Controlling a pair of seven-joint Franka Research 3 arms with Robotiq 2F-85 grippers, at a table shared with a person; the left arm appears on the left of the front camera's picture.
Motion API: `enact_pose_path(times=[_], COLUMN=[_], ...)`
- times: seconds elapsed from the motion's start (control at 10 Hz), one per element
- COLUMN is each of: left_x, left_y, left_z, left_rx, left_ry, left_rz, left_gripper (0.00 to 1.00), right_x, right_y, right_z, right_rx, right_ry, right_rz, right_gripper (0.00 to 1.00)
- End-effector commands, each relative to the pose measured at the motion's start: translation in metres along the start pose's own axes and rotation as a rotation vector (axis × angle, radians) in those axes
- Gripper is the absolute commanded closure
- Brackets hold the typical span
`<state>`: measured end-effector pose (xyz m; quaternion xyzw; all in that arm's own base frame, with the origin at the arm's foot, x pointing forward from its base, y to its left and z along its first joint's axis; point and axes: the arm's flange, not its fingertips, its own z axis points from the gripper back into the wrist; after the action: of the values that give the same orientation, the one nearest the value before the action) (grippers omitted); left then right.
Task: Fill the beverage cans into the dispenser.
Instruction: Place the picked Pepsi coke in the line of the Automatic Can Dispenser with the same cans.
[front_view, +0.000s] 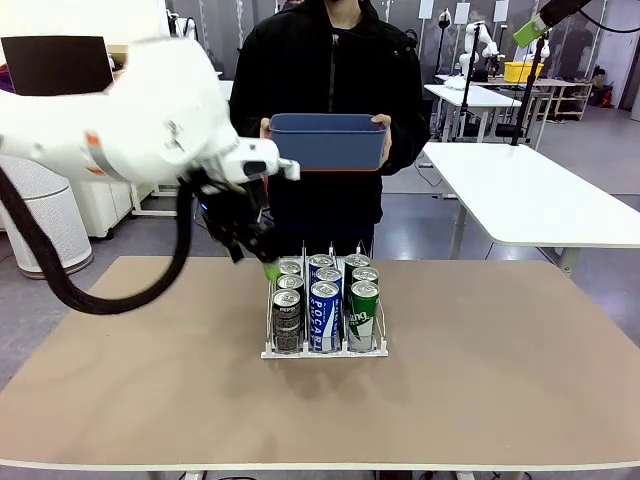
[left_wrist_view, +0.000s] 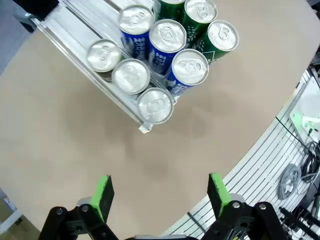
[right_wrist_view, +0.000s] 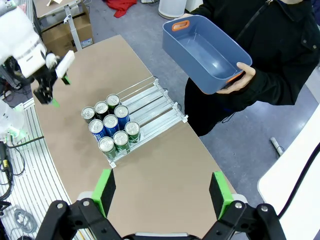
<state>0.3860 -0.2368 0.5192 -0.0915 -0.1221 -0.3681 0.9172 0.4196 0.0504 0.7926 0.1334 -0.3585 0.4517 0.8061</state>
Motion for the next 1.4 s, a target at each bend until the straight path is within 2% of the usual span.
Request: enact_pose_path(times=[0.0, 0.5, 0.6, 0.7, 0.9, 1.3], left_x=[-0.019, -0.045, -0.044, -0.042, -0.047, -0.046], left_y=[0.018, 0.073, 0.077, 0.081, 0.084, 0.074], left_z=[0.035, 0.16, 0.184, 0.202, 0.234, 0.275], left_rx=[-0.072, -0.125, -0.046, -0.031, -0.021, 0.058], left_ry=[-0.023, -0.155, -0.147, -0.156, -0.247, -0.337], left_rz=[-0.067, -0.231, -0.191, -0.195, -0.227, -0.251], left_gripper=[0.0, 0.0, 0.0, 0.0, 0.0, 0.0], right_x=[0.0, 0.0, 0.0, 0.0, 0.0, 0.0], right_y=[0.001, 0.001, 0.001, 0.001, 0.001, 0.001], right_z=[0.0, 0.0, 0.0, 0.0, 0.0, 0.0], right_rx=[0.008, 0.008, 0.008, 0.008, 0.008, 0.008], right_ry=[0.0, 0.0, 0.0, 0.0, 0.0, 0.0], right_rz=[-0.007, -0.007, -0.007, -0.007, -0.007, -0.007], right_gripper=[0.0, 0.0, 0.0, 0.0, 0.0, 0.0])
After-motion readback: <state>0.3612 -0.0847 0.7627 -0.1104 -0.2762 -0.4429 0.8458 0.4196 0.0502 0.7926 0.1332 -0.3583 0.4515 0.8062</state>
